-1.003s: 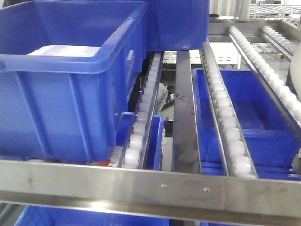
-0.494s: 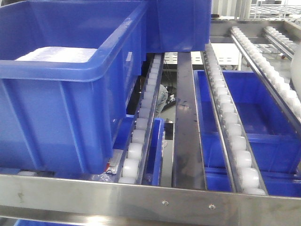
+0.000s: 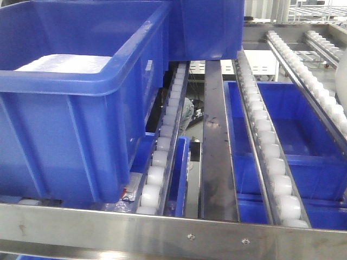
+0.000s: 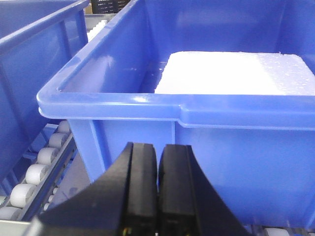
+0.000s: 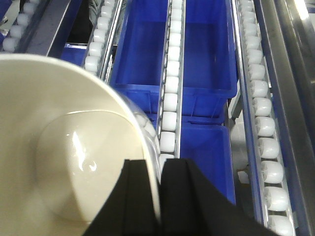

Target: Move white bin to right shelf second layer

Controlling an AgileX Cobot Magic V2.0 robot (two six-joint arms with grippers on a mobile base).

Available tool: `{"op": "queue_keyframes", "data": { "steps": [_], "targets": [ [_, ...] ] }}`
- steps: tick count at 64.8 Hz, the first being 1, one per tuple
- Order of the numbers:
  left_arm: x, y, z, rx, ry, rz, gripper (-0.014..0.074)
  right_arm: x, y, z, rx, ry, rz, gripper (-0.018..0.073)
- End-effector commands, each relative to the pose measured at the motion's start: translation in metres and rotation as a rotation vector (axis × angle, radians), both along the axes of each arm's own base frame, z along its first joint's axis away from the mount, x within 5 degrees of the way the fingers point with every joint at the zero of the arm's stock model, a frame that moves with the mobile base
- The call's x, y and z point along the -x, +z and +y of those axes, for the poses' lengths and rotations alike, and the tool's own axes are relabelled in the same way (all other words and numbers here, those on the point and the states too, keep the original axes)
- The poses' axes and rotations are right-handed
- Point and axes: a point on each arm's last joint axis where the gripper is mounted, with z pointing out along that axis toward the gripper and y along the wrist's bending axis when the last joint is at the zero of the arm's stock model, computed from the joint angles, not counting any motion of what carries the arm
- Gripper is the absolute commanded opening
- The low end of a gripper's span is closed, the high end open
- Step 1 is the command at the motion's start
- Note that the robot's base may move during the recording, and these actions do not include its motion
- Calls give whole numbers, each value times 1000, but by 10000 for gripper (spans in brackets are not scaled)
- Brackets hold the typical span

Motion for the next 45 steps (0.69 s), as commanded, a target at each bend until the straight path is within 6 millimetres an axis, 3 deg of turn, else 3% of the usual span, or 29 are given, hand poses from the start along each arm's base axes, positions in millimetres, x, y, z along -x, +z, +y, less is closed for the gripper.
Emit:
{"op": "queue_keyframes", "data": {
  "steps": [1, 16, 32, 45],
  "targets": [
    [0, -4, 0, 7, -2, -65, 85, -2, 19, 0, 4, 0, -129, 49],
    [0, -4, 0, 7, -2, -65, 85, -15, 13, 5, -131, 8, -69, 49],
    [0, -4, 0, 7, -2, -65, 85, -63, -13, 6, -188, -11, 150, 49],
    [0, -4, 0, 7, -2, -65, 85, -93, -32, 3, -178, -34, 194, 49]
  ]
}}
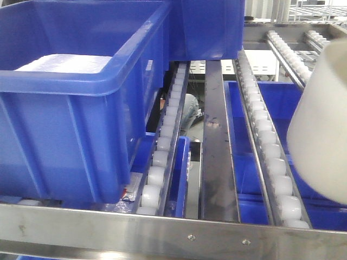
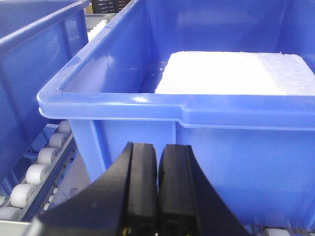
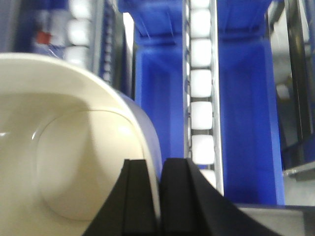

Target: Move white bin to right shelf second layer

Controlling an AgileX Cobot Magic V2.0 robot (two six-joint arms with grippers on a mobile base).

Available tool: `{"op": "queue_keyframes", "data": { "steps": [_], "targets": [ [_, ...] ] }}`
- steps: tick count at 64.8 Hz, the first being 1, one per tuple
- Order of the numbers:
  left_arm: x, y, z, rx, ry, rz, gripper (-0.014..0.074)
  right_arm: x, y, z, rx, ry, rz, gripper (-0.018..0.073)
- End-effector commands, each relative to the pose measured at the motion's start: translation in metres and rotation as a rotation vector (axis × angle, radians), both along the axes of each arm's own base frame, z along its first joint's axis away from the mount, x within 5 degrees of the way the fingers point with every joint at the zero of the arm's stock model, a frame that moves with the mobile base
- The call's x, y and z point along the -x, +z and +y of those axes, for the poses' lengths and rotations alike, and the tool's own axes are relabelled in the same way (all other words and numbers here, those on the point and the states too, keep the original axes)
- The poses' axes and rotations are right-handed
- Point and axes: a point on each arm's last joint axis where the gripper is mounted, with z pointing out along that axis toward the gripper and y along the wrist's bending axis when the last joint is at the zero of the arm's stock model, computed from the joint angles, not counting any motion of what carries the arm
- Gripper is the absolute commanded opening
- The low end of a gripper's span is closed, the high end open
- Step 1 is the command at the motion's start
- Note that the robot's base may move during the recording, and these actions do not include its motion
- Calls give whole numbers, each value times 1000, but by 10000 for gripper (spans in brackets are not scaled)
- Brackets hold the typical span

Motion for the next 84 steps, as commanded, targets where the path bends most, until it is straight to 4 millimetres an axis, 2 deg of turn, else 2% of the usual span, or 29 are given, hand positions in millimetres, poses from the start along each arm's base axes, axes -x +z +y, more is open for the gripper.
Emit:
{"op": "queue_keyframes", "data": {
  "steps": [1, 23, 63, 84],
  "targets": [
    [0, -4, 0, 7, -2, -65, 85, -17, 15, -2, -1, -26, -135, 49],
    [0, -4, 0, 7, -2, -65, 85, -27, 5, -18, 45, -80, -98, 49],
    [0, -4, 0, 7, -2, -65, 85, -37, -18, -18, 42, -78, -12, 49],
    [0, -4, 0, 7, -2, -65, 85, -35, -21, -18, 39, -72, 26, 49]
  ]
}}
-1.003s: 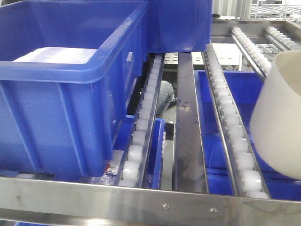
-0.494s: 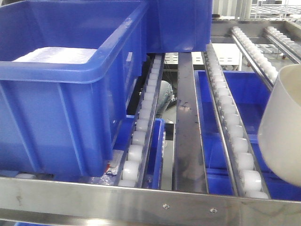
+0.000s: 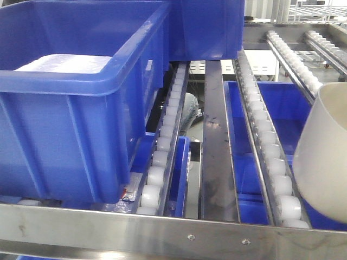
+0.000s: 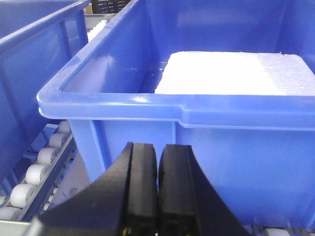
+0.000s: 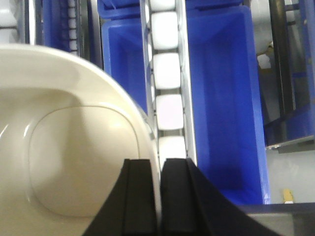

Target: Move white bin to right shelf second layer

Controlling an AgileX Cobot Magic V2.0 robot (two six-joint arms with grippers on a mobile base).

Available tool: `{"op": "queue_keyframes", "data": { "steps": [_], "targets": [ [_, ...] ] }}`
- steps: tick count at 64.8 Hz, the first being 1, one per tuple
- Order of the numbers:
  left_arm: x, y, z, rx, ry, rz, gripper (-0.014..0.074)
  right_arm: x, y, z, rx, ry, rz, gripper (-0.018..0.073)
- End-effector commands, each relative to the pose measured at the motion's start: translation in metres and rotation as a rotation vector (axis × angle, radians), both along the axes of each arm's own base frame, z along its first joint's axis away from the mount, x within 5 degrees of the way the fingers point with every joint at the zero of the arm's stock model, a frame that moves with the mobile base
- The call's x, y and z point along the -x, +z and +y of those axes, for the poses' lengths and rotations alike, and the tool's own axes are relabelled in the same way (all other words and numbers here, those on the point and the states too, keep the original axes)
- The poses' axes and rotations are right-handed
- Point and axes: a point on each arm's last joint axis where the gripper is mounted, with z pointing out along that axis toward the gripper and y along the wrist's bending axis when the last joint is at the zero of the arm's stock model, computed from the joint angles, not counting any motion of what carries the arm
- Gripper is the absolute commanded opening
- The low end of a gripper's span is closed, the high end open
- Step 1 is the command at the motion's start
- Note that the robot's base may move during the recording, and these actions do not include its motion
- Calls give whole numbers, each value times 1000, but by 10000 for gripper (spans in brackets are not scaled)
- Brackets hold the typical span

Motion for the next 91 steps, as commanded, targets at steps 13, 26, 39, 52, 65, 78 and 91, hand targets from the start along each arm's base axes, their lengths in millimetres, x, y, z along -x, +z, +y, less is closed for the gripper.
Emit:
{"op": "queue_keyframes", "data": {
  "steps": [13, 26, 39, 52, 65, 78, 91],
  "targets": [
    [0, -4, 0, 7, -2, -65, 85, -7, 15, -2, 15, -10, -101, 148],
    [0, -4, 0, 7, -2, -65, 85, -1, 25, -2, 19, -10, -153, 306],
    [0, -4, 0, 7, -2, -65, 85, 15, 50, 0, 31, -10, -279, 308],
    [0, -4, 0, 7, -2, -65, 85, 34, 66, -1, 118, 25, -350, 251],
    [0, -4, 0, 7, -2, -65, 85, 56, 58, 0, 182, 39, -457, 113],
    [0, -4, 0, 7, -2, -65, 85, 85, 42, 3, 207, 26, -689, 50],
    [0, -4, 0, 7, -2, -65, 85, 112, 40, 5, 235, 10, -971, 50]
  ]
}}
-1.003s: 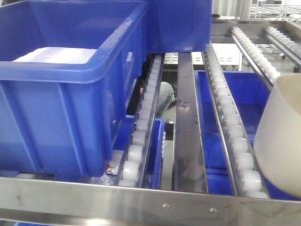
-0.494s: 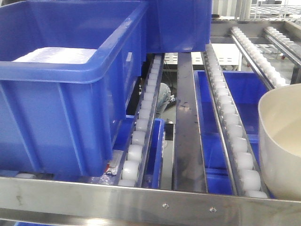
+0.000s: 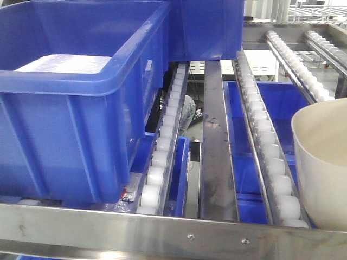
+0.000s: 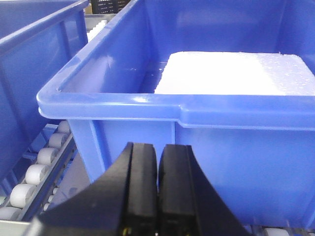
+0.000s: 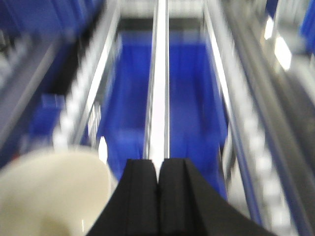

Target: Move white bin to right shelf second layer

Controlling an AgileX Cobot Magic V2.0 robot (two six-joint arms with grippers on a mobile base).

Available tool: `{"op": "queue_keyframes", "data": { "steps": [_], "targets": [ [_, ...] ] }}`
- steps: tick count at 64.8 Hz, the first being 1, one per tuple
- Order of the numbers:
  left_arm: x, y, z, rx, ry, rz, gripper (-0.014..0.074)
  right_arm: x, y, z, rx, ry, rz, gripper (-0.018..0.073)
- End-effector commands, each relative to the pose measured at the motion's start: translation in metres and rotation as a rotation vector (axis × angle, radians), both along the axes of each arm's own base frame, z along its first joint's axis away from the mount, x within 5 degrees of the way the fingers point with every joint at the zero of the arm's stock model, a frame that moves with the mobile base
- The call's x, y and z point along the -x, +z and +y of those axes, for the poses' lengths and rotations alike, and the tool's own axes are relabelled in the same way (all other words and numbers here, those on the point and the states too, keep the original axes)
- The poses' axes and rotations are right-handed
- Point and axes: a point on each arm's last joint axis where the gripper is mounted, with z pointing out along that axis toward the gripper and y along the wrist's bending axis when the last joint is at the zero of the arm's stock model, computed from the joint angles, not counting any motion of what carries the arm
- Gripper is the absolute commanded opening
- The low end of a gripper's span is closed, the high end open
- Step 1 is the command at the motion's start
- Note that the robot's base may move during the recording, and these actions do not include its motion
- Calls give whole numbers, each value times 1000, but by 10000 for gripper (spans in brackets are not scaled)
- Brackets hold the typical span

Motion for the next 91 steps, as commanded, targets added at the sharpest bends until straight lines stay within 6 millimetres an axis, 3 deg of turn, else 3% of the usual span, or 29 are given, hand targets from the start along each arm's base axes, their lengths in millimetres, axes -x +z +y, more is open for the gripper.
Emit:
{"op": "queue_keyframes", "data": {
  "steps": [1, 33, 44, 63, 91],
  "targets": [
    [0, -4, 0, 7, -2, -65, 85, 6, 20, 1, 37, 1, -226, 50],
    [0, -4, 0, 7, -2, -65, 85, 10, 18, 1, 39, 2, -243, 48],
    [0, -4, 0, 7, -2, -65, 85, 14, 13, 9, 26, 87, -200, 48],
    [0, -4, 0, 7, -2, -65, 85, 29, -28, 12, 24, 130, -213, 48],
    [0, -4, 0, 7, -2, -65, 85, 45, -25, 5, 69, 18, -292, 48]
  ]
}}
